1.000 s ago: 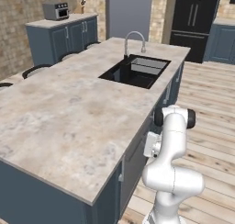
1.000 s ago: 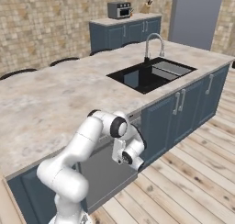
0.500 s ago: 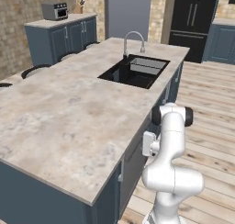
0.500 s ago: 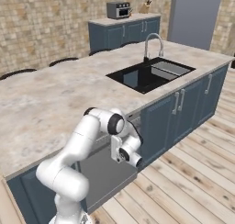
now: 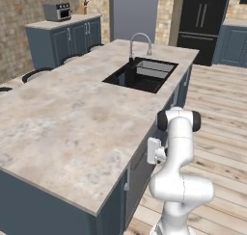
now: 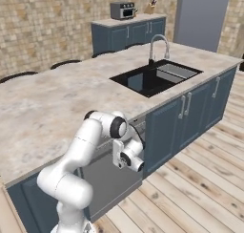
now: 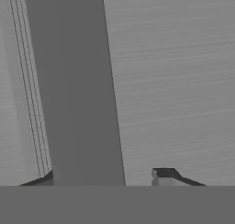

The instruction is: Open the dishwasher door and pull out the top rack.

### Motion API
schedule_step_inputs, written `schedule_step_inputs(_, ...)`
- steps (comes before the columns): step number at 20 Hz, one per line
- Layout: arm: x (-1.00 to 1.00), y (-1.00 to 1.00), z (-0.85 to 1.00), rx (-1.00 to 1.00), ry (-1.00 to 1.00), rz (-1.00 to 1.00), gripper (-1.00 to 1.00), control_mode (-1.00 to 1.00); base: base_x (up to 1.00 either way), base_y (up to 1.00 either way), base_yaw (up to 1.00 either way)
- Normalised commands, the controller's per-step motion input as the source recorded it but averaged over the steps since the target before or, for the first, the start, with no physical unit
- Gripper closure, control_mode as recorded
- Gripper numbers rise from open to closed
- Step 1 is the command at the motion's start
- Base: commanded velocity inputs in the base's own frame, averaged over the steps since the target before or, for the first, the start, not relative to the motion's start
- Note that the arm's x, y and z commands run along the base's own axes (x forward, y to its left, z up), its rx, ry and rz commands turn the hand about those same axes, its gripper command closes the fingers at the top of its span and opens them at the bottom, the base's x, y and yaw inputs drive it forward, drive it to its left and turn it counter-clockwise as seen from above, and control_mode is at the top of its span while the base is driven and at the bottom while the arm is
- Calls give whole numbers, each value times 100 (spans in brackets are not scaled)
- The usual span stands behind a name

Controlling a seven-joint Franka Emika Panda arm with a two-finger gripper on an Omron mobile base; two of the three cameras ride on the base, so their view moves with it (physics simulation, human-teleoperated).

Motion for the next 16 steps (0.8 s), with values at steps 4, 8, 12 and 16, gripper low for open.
schedule_step_inputs(4,-10,-90,-58,0,1,4,100,-100,0,0,0)
schedule_step_inputs(8,-15,-100,-82,0,6,5,100,-100,0,0,0)
schedule_step_inputs(12,-25,-100,-100,0,12,7,100,-100,0,0,0)
schedule_step_inputs(16,-29,-100,-100,1,21,8,100,-100,0,0,0)
